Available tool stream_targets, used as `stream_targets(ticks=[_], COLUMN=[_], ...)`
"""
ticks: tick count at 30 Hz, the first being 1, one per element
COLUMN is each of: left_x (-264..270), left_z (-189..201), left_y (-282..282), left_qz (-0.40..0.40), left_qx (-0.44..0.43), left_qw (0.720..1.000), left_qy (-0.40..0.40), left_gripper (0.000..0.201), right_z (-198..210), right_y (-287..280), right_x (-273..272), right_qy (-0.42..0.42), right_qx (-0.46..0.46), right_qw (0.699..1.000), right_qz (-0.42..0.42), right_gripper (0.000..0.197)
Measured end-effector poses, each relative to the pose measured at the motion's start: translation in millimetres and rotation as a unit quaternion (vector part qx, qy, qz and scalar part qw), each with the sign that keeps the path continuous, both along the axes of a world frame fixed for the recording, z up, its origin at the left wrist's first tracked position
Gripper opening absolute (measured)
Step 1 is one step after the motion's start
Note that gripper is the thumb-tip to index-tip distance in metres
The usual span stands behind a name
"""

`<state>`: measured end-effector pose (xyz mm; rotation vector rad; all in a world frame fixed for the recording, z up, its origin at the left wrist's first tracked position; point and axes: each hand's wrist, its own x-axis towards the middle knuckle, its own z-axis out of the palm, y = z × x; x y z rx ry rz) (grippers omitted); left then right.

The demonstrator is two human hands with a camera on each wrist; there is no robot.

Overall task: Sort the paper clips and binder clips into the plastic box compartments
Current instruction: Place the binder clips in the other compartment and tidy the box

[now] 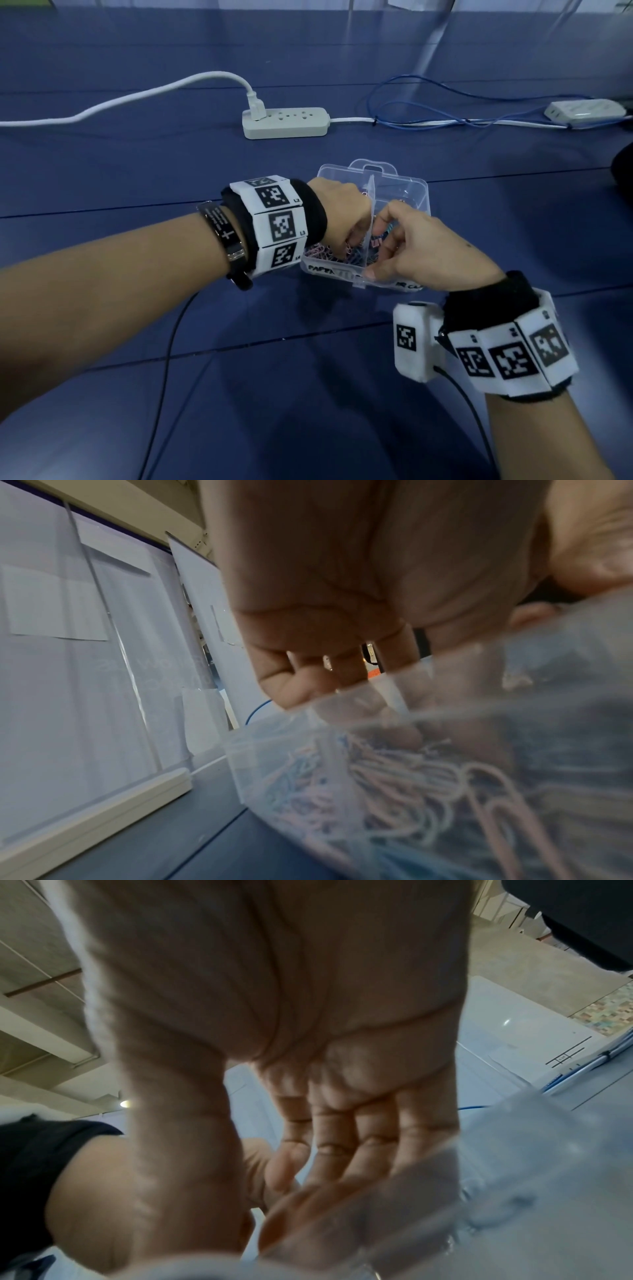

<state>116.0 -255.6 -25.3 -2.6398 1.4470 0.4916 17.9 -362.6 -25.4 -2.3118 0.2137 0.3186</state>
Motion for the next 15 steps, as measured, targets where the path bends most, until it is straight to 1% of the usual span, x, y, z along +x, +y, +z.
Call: stream_targets(ticks=[4,7,12,15], left_x=[-4,-4,7,11], left_z=[-1,0,4,5], left_y=[4,9,15,17], left_qz=[-0.014,-0.015,0.034,0.066], left_qx=[-0.006,-0.026,-0.068,-0.090], left_qw=[1.000,0.999,0.996,0.993], left_qy=[-0.009,-0.013,0.040,0.045], left_gripper=[0.005,0.009,0.009,0.008], right_z=[0,1,2,2], right_y=[0,0,1,1], right_x=[0,-1,-2,-1], right_qy=[-0.002,-0.001,0.002,0.005], right_qx=[-0.002,-0.002,-0.004,-0.001], right_qw=[1.000,1.000,1.000,1.000], right_qz=[0.005,0.003,0.002,-0.001], right_gripper=[0.042,0.041,0.039,0.040])
